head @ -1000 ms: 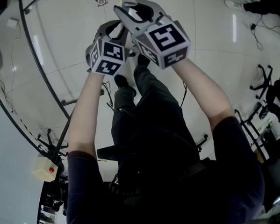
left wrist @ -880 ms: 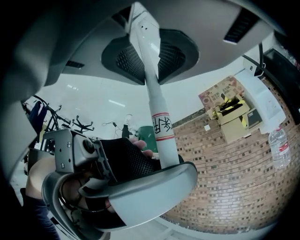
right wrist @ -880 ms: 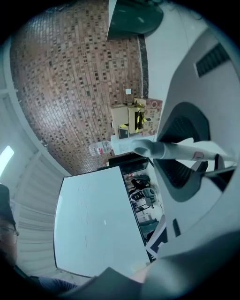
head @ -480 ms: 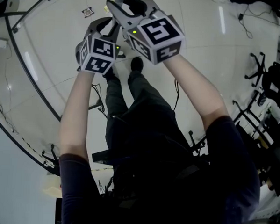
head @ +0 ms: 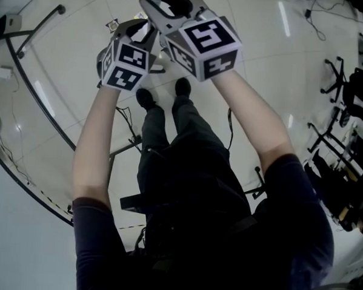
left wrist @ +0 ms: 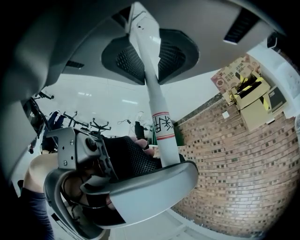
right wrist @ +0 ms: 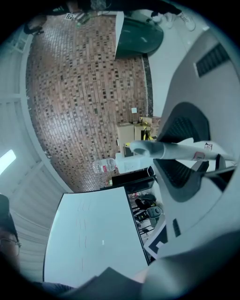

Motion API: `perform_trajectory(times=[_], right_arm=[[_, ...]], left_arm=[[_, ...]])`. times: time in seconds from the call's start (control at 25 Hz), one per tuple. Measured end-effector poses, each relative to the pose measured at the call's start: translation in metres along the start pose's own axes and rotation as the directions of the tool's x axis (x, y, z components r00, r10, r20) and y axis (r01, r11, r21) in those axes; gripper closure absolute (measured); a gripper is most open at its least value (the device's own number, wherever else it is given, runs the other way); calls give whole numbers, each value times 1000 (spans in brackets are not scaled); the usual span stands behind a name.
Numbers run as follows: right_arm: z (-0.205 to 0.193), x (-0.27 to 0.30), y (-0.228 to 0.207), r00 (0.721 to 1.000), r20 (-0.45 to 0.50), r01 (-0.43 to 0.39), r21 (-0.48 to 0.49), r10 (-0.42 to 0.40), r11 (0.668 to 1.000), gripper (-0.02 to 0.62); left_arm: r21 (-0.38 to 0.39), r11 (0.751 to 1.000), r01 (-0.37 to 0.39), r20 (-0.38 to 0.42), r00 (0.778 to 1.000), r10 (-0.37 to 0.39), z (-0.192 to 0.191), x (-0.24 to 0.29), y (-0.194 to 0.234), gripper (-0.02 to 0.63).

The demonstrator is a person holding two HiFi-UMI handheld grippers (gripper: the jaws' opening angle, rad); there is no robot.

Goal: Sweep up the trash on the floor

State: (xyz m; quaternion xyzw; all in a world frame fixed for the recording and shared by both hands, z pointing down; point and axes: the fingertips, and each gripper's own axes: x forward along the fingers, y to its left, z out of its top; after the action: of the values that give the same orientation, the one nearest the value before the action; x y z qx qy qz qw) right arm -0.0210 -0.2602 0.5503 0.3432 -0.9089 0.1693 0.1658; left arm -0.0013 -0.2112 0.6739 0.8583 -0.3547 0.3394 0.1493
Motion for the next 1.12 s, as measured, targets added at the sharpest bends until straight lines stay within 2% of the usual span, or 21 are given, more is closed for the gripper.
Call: perform_trajectory(times=[0.16, 0.4, 0.64, 1.12], right_arm=[[13, 3, -4, 999, 36, 2, -3, -2, 1000, 471], [24, 11, -1, 998, 55, -22, -8, 22, 1000, 474], [33, 28, 12, 993, 69, -90, -34, 93, 995, 474], [49, 38, 55, 979, 104, -166, -108, 177, 980, 476]], left_arm=[[25, 1000, -11, 12, 1000, 11, 11, -1, 10, 515], [24, 998, -52, 18, 999, 51, 15, -4, 26, 515], [34, 996, -86, 16, 996, 85, 11, -12, 44, 512], [31, 986, -162, 39, 986, 161, 1, -45, 65, 512]])
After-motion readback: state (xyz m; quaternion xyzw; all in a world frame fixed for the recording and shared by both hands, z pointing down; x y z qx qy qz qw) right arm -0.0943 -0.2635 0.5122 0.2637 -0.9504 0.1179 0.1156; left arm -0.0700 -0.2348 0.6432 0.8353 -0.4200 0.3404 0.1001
